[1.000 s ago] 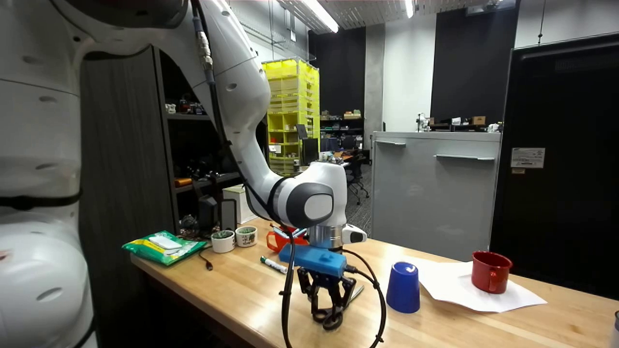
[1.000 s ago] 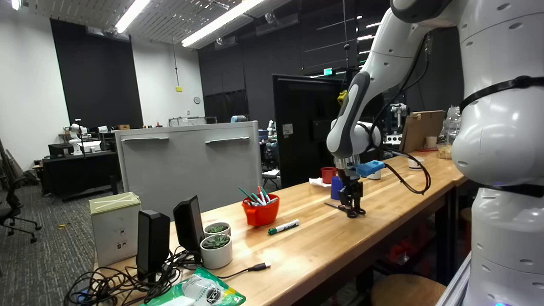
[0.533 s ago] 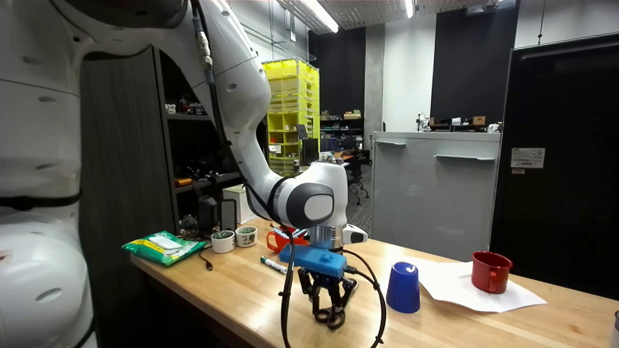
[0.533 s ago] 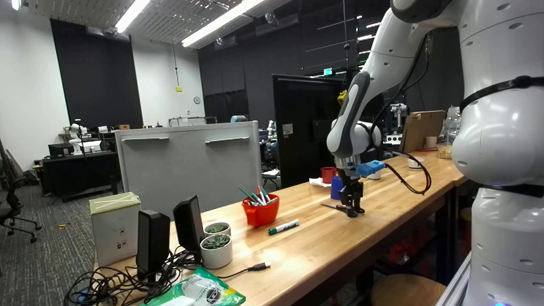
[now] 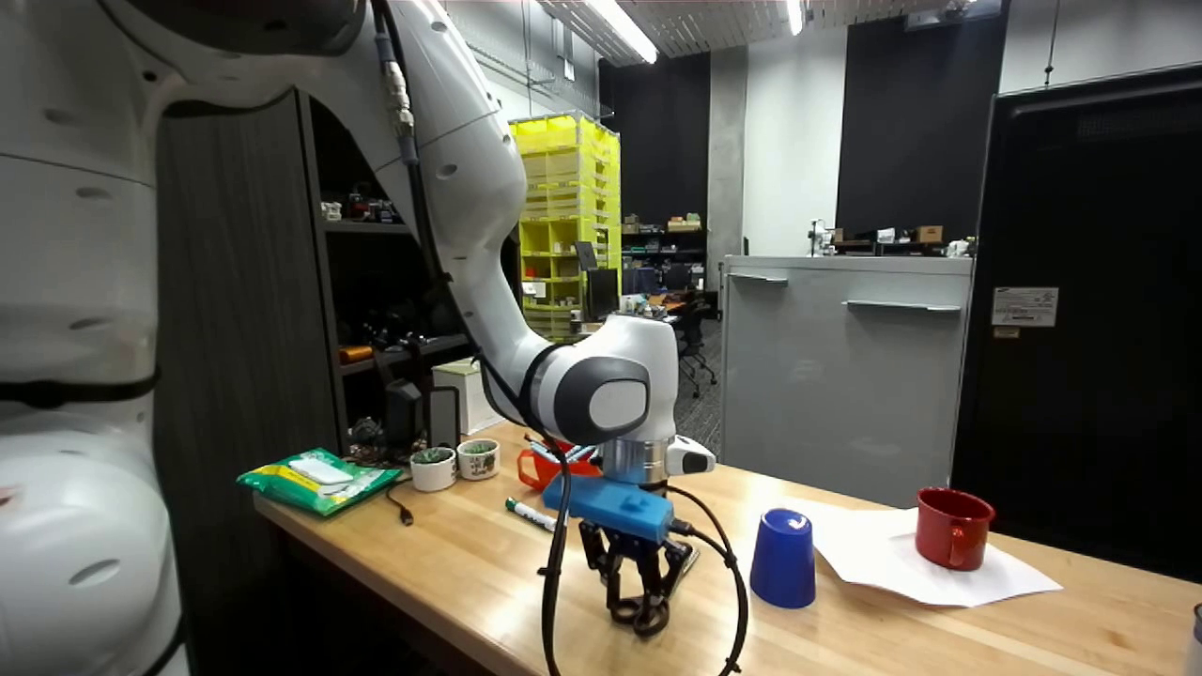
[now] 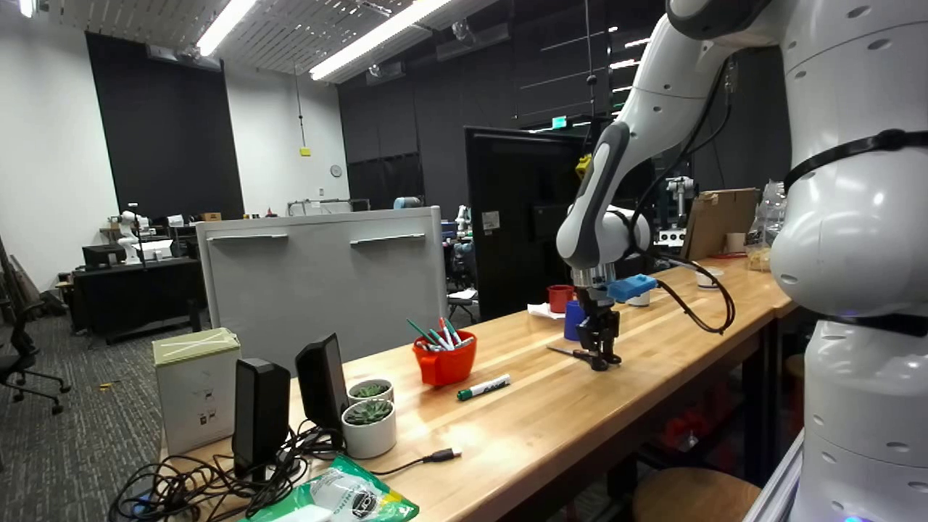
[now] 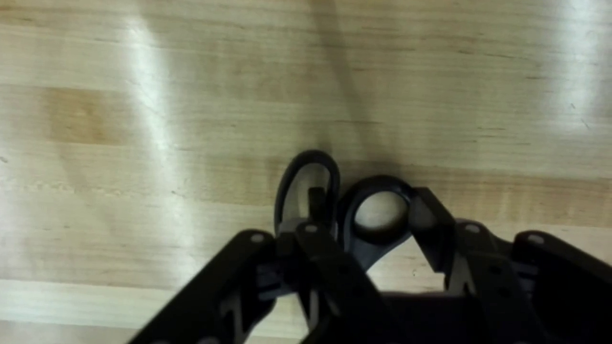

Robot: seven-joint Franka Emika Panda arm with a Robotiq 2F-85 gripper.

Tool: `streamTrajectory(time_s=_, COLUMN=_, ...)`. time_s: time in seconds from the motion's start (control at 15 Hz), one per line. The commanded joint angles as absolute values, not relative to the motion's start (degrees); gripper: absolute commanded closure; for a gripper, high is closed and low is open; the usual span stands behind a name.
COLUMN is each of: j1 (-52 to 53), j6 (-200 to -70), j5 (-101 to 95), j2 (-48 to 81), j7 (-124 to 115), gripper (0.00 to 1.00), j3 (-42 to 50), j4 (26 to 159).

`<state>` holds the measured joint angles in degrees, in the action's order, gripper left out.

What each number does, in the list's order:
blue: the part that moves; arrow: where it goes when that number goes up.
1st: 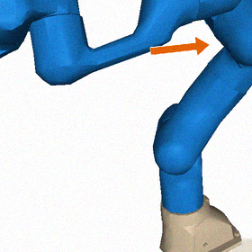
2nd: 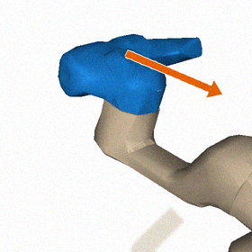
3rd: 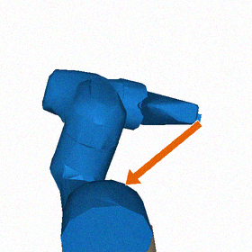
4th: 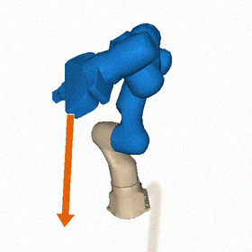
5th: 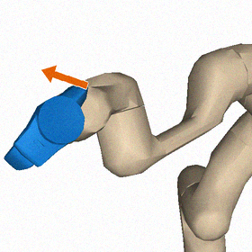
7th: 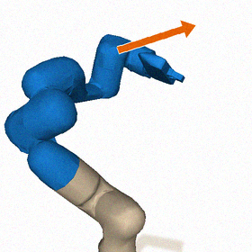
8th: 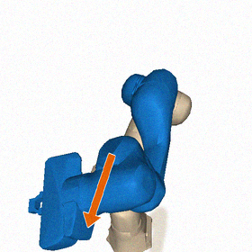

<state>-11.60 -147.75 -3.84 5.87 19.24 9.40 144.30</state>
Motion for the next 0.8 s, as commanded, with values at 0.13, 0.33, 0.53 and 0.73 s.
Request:
streamTrajectory(time_s=0.13, j1=-12.0, j6=-149.1, j5=-0.4, j2=6.0, j7=23.2, gripper=0.54, j3=8.9, j4=144.9)
streamTrajectory(time_s=0.33, j1=-12.2, j6=-149.2, j5=0.8, j2=6.1, j7=24.7, gripper=0.59, j3=8.9, j4=144.9)
streamTrajectory(time_s=0.53, j1=-12.3, j6=-149.2, j5=2.3, j2=6.3, j7=26.0, gripper=0.56, j3=8.8, j4=144.9)
streamTrajectory(time_s=0.73, j1=-12.2, j6=-149.2, j5=3.0, j2=6.5, j7=26.8, gripper=0.58, j3=8.7, j4=144.8)
